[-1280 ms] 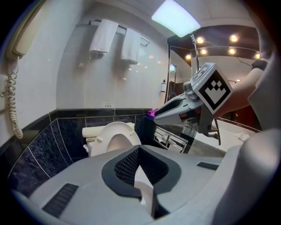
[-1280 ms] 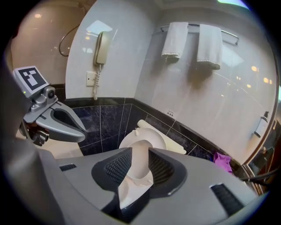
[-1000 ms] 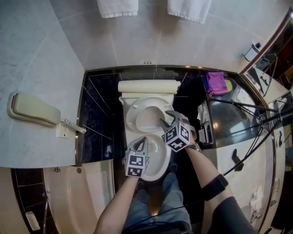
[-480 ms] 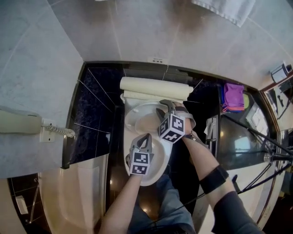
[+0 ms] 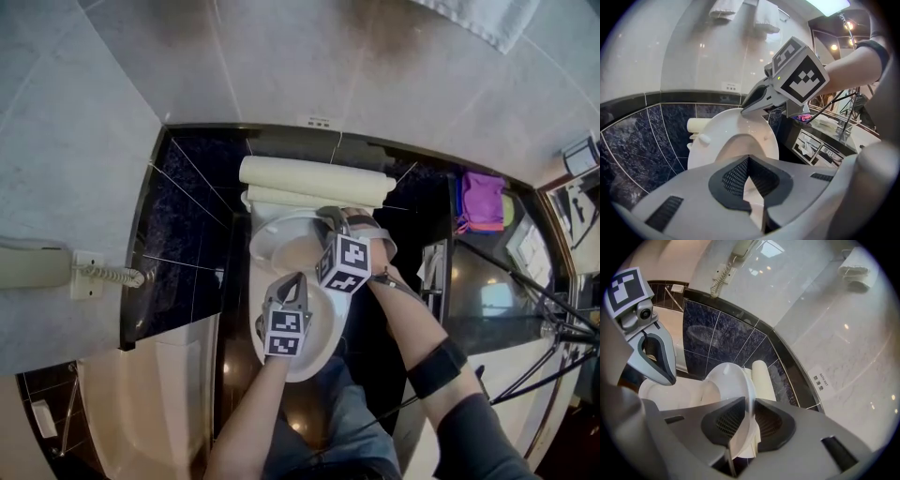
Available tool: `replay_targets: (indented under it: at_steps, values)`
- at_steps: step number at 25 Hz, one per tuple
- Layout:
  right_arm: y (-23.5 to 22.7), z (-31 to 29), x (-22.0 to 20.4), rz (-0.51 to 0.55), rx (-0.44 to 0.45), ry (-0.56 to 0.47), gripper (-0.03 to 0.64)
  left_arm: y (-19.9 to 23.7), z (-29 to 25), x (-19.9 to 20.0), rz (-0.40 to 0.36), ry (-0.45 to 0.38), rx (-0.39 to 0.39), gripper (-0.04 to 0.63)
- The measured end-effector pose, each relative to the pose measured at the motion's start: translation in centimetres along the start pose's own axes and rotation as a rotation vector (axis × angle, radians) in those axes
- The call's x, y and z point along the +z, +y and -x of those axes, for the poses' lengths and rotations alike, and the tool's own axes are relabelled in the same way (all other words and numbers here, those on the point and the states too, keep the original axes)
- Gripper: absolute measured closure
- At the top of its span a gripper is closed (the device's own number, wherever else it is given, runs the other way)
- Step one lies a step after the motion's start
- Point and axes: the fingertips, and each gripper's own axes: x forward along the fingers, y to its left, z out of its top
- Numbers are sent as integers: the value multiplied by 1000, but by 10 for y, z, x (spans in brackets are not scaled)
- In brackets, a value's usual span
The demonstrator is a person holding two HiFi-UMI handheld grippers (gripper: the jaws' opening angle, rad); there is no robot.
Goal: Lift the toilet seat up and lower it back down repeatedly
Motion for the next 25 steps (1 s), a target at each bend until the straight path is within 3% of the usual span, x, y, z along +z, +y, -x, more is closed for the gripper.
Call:
replay_targets:
  at_steps: [12,25]
  values:
    - [37,34,12,-24,-60,16,532,-7,26,-20,-25,5,-47,607]
    - [128,93,31,-41,-186,91,534,-9,76,-59,-76,2,-152,607]
